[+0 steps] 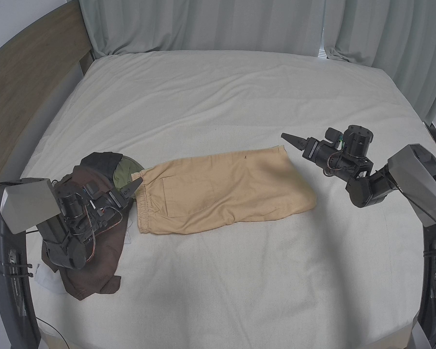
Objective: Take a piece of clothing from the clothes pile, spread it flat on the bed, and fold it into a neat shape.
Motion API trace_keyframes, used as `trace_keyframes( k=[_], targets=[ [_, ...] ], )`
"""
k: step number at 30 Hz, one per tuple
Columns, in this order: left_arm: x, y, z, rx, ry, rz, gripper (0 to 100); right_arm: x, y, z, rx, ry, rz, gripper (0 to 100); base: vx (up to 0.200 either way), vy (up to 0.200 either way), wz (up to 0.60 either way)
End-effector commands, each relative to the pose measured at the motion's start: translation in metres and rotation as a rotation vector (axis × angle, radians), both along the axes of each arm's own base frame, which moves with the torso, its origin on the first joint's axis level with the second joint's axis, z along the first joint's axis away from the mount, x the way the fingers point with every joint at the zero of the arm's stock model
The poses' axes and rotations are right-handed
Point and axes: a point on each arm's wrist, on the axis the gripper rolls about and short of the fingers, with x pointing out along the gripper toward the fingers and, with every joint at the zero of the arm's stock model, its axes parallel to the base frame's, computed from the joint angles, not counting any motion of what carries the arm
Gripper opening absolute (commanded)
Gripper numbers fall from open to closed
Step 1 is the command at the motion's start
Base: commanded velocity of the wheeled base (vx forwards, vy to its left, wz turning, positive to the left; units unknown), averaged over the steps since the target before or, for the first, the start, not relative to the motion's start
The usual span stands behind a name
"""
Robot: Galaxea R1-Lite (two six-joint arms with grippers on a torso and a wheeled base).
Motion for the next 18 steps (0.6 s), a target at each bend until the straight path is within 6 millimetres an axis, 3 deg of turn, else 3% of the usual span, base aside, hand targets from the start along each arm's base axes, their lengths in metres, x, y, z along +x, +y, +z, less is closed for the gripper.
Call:
trace_keyframes(
  k=[1,8,9,11,13,18],
  targets=[
    [-0.008,0.000,0.009,-0.001,-0.003,-0.006,100,-0.014,-0.002,0.016,0.002,-0.009,-0.005,100,0.000,0.000,0.00],
    [-0.019,0.000,0.026,-0.003,-0.024,-0.024,100,-0.045,0.001,0.027,0.026,0.039,-0.019,100,0.000,0.000,0.00],
    [-0.026,0.000,0.032,-0.001,-0.027,-0.049,100,-0.060,0.004,0.027,0.023,0.054,-0.005,100,0.000,0.000,0.00],
    [-0.031,0.000,0.036,0.000,-0.029,-0.060,100,-0.067,0.004,0.026,0.021,0.062,-0.001,100,0.000,0.000,0.00],
    [-0.045,-0.001,0.044,0.009,-0.027,-0.094,100,-0.088,0.007,0.023,0.019,0.075,0.021,100,0.000,0.000,0.00],
    [-0.058,0.000,0.053,0.072,-0.061,-0.113,100,-0.112,0.008,0.011,0.048,0.110,0.039,100,0.000,0.000,0.00]
  ],
)
